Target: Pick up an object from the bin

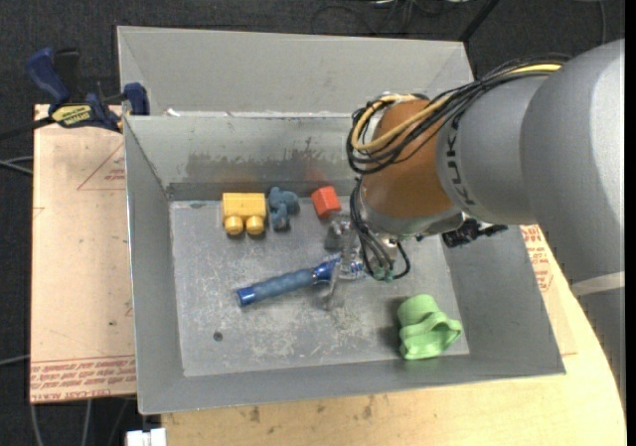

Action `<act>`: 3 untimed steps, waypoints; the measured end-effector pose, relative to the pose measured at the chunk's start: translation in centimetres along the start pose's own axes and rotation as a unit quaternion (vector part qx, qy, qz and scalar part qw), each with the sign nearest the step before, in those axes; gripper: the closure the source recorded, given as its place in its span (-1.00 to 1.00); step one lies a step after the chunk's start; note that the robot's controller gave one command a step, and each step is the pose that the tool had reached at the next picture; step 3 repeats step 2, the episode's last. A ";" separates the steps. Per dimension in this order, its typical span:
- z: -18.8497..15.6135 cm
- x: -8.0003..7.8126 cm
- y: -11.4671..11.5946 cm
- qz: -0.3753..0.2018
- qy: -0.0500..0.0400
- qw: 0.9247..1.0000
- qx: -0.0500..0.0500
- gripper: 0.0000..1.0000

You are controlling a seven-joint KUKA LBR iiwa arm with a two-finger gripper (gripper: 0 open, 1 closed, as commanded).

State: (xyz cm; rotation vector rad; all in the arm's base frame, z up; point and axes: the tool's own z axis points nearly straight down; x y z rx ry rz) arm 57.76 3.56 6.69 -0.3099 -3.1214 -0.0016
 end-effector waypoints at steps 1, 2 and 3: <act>-0.3 -0.1 0.0 0.000 -0.002 1.000 0.000 1.00; -15.2 0.3 -1.3 -0.023 -0.007 1.000 -0.001 1.00; -15.2 0.3 -1.3 -0.023 -0.007 1.000 -0.001 1.00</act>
Offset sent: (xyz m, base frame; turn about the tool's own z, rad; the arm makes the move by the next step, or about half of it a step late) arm 0.0000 0.0000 0.0000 0.0000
